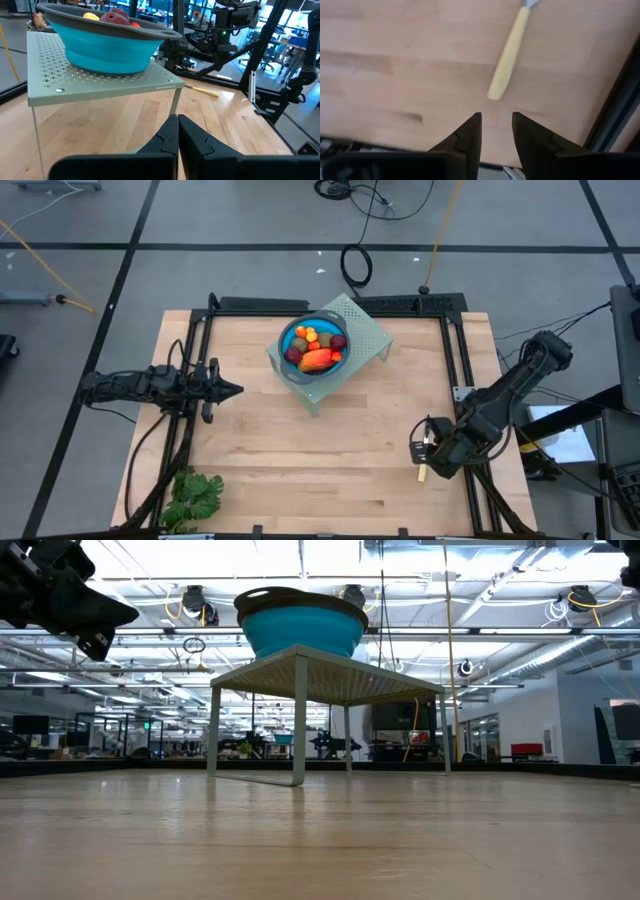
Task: Pick & Place Fruit
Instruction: Put the yellow table knife on the shelf to the right of the blue strainer bowl
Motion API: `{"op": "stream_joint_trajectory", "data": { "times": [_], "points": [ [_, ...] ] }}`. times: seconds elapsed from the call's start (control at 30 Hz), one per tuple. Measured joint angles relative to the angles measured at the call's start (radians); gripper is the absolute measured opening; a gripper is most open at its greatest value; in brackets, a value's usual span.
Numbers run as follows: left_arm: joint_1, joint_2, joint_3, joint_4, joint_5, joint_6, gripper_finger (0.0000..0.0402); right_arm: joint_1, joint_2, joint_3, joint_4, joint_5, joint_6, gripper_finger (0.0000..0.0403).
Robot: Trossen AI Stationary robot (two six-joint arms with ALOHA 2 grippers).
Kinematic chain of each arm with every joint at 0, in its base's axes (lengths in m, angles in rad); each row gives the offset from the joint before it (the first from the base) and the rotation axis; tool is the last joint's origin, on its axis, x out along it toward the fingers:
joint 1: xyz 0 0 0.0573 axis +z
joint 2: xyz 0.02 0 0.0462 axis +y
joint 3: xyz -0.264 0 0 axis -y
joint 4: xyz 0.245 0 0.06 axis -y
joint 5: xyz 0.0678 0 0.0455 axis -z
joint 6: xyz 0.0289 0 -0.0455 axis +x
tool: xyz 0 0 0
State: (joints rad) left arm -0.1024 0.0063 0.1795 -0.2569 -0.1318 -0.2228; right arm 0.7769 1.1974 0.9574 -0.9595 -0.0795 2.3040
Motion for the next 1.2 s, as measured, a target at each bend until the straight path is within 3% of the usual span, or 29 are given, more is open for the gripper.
{"op": "stream_joint_trajectory", "data": {
  "times": [0.77,0.87,1.2],
  "points": [
    [0.0,0.0,0.0,0.0,-0.001,0.0,0.0012,-0.001,0.205,0.0,-0.026,0.018,0.049,0.01],
    [0.0,0.0,0.0,0.0,-0.001,0.0,0.0004,-0.001,0.212,0.0,-0.011,0.06,0.021,0.01],
    [0.0,0.0,0.0,0.0,0.0,-0.027,0.0016,-0.012,0.212,0.0,-0.04,0.058,0.01,0.01]
  ]
}}
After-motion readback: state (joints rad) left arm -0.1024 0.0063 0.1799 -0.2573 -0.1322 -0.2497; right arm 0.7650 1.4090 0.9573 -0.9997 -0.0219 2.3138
